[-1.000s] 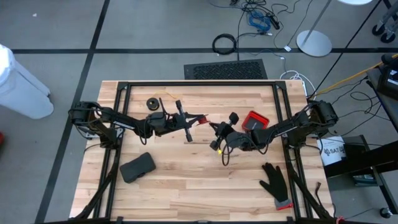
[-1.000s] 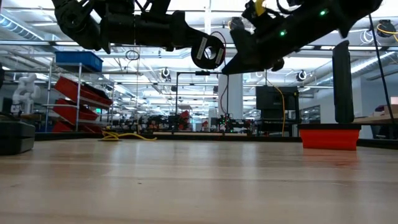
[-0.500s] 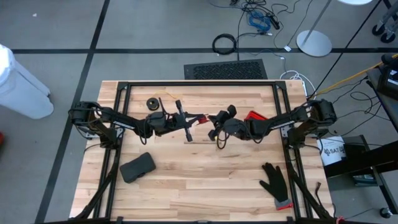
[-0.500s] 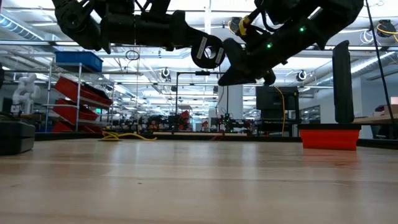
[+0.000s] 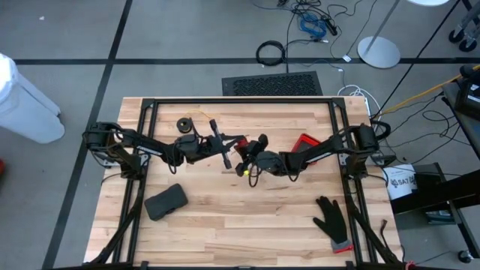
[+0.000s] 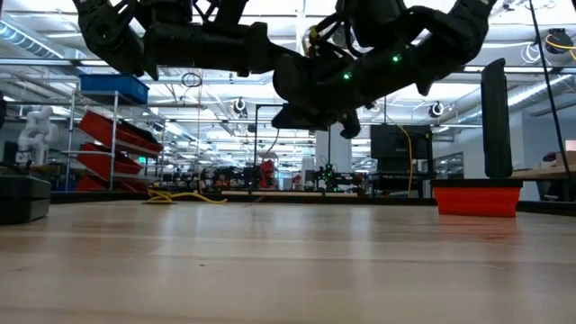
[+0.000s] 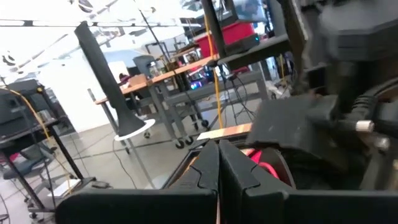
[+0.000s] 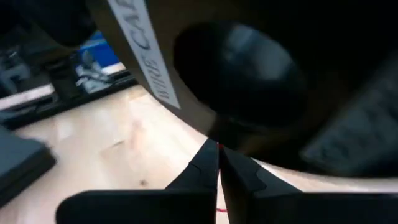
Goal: Coil cords
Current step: Coil the red wire onto the black spool
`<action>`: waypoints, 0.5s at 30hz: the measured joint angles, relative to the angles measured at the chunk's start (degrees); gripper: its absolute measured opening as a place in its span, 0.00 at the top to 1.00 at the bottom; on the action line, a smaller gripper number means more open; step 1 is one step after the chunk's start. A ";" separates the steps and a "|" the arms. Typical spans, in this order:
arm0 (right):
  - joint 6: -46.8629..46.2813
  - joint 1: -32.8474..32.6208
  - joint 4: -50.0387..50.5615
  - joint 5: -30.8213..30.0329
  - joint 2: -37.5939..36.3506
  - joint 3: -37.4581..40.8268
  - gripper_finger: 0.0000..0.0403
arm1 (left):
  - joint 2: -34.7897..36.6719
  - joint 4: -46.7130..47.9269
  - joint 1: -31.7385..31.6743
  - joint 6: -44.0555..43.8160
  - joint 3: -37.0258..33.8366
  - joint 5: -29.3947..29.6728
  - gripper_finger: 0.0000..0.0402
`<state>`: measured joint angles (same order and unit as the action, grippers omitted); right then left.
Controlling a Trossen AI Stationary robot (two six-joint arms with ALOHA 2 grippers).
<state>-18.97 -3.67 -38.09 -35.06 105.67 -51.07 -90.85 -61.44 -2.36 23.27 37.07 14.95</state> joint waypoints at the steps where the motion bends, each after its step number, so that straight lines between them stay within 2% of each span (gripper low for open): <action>1: -0.53 -0.47 -0.30 -1.96 0.21 0.00 1.00 | 0.00 -1.02 -0.11 -0.02 -0.47 0.02 1.00; 7: 0.53 -2.60 -0.78 -11.33 0.41 0.00 1.00 | 0.00 -2.46 -0.69 -0.02 -0.90 1.35 1.00; 15: 2.49 -2.81 0.66 -9.51 0.41 -0.08 1.00 | 0.00 -1.25 -1.47 -0.34 -0.90 1.49 1.00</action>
<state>-16.48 -6.49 -37.43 -44.57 106.08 -51.14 -90.85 -62.68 -3.83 22.93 36.17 16.43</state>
